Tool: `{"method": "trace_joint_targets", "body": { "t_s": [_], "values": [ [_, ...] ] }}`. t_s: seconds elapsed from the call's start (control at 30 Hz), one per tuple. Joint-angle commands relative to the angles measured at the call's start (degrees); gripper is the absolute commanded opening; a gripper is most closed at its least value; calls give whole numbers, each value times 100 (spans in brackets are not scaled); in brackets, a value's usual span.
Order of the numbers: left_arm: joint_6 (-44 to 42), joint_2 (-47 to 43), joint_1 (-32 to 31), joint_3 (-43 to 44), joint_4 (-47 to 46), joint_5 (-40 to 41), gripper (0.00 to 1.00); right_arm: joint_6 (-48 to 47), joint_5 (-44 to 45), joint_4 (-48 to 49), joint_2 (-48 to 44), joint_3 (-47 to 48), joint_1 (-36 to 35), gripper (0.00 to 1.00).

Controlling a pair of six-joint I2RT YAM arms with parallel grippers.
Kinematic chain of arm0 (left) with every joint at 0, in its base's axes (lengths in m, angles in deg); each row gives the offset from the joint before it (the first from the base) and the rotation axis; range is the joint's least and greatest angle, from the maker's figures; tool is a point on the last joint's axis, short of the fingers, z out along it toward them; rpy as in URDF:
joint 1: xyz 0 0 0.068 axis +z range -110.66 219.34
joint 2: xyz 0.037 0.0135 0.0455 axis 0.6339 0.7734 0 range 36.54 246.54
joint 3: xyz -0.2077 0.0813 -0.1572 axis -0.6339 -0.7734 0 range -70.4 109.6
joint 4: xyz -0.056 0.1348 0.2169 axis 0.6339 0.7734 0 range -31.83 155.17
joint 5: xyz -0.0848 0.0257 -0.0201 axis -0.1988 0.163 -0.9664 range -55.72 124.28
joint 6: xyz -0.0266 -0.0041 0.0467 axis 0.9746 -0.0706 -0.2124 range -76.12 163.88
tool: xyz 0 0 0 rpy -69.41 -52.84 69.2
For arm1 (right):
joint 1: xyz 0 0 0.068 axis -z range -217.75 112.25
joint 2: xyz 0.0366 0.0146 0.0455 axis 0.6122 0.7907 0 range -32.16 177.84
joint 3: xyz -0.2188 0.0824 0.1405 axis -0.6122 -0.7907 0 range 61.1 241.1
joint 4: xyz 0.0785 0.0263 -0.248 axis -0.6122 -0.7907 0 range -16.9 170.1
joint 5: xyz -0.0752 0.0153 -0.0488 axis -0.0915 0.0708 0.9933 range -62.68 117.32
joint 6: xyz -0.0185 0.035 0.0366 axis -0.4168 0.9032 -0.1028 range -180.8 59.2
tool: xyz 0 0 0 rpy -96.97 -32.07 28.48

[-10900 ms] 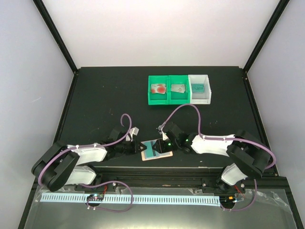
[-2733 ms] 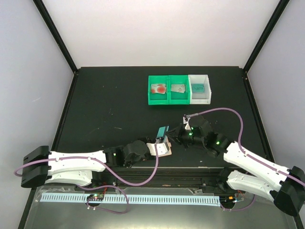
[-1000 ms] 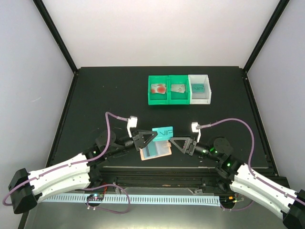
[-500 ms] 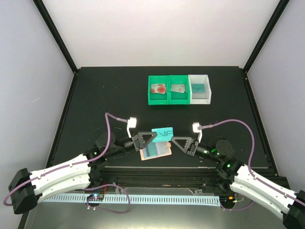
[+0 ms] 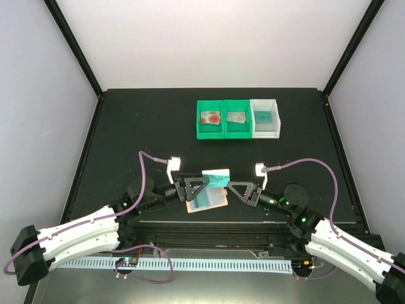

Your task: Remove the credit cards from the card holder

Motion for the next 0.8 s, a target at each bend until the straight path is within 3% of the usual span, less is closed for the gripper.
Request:
{"method": "trace_joint_targets", "body": {
  "t_s": [0.0,0.23,0.47,0.77],
  "values": [
    [-340,-76,18,79,436,292,98,-516,466,-751,-65,364,5,1],
    [-946,77,18,176,1264,491,99,-1601,1223,-2086,450,1460,34,1],
    [-1474,215,18,321,1885,449,99,-2105,1376,-2249,1327,2043,341,1],
    [-1808,211,18,302,2383,495,99,-2779,307,-2374,2353,2513,2446,1]
  ]
}}
